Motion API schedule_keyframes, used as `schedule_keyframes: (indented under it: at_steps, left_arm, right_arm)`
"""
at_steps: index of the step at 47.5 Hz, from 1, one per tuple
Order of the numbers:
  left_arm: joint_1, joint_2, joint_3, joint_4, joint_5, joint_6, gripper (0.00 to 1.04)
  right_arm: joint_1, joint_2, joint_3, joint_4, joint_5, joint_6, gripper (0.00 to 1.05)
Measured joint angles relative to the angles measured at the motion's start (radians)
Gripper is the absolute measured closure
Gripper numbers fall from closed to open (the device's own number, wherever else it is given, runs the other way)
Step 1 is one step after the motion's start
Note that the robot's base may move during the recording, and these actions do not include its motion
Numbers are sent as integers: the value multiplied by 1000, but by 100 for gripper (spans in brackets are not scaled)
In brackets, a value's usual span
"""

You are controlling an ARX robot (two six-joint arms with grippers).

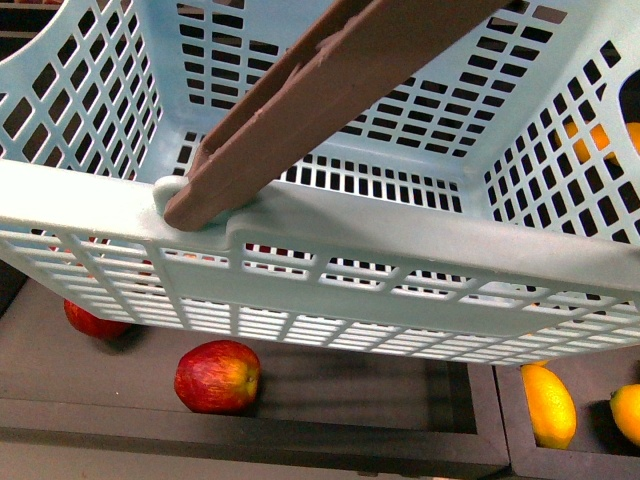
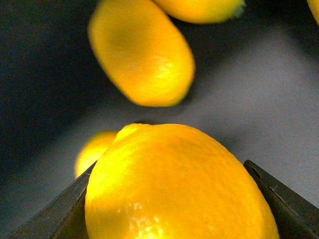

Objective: Pick lemon and mango into basket

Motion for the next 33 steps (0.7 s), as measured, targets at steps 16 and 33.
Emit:
schedule_keyframes:
  at_steps: [16, 33]
  left_arm:
    - [0, 0, 0, 0, 0, 0, 97]
    - [0, 0, 0, 0, 0, 0, 97]
  right_arm:
    - [24, -510, -302, -39, -274, -59, 32]
    - [380, -1228, -519, -96, -362, 154, 33]
